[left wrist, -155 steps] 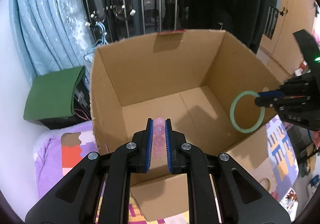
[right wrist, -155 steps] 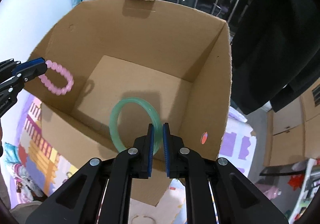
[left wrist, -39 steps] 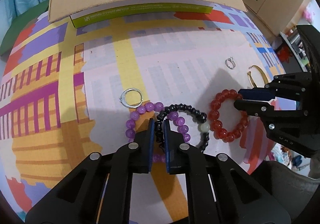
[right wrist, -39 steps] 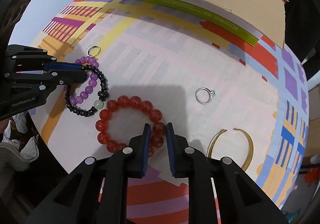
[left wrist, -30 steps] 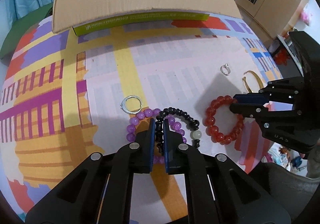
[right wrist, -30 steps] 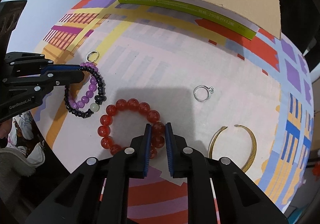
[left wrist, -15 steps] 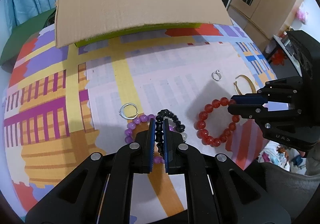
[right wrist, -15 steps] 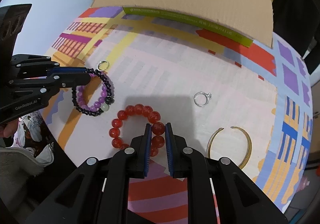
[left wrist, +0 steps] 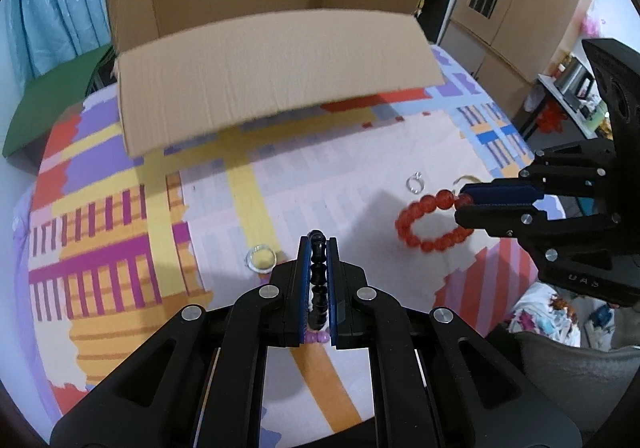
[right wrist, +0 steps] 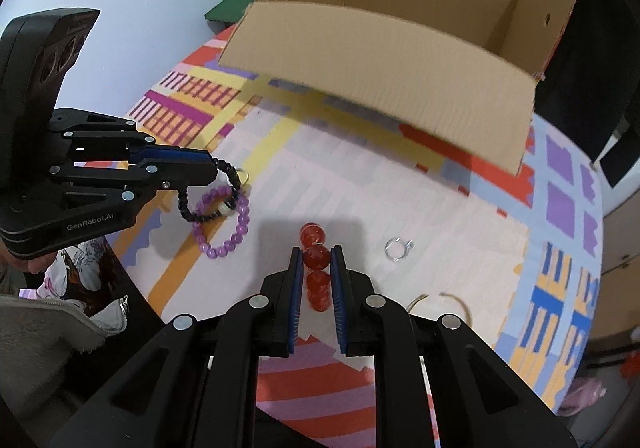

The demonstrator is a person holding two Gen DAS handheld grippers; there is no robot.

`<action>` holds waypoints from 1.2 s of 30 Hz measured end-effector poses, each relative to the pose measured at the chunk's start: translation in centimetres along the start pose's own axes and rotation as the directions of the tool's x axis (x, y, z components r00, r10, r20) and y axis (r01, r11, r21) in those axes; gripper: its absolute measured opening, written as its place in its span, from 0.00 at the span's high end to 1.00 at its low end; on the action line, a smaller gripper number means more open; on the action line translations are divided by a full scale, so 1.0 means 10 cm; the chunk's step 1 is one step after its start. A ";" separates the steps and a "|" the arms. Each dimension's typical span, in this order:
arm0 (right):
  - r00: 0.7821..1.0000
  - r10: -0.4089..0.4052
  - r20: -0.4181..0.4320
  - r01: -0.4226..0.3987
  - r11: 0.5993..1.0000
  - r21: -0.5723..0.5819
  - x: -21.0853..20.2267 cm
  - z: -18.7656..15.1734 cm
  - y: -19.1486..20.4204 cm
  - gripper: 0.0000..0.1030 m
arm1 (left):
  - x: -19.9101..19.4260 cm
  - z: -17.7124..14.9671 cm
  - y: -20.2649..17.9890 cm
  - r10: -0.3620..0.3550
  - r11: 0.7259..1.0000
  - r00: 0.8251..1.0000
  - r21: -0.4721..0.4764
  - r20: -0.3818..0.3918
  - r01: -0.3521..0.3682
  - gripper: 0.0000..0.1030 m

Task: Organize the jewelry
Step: 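Carry black bracelet with left gripper while right gripper carries red bracelet into box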

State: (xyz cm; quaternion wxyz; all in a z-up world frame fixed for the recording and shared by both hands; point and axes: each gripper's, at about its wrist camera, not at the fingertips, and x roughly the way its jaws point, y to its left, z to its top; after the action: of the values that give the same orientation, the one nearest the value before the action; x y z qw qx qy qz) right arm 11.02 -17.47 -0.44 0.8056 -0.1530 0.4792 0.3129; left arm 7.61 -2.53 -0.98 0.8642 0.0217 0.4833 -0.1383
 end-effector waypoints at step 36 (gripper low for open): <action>0.984 -0.082 0.156 0.091 0.995 -0.052 -0.67 1.14 -0.41 0.87 | -0.56 1.42 0.02 0.129 0.977 0.970 0.138 0.207 -0.160 0.94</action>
State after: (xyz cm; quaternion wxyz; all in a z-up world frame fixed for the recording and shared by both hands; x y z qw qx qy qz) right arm 19.10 -16.79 10.83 0.8482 -0.1726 0.3991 0.3025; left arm 16.64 -3.49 11.29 0.9113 0.1097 0.3805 -0.1130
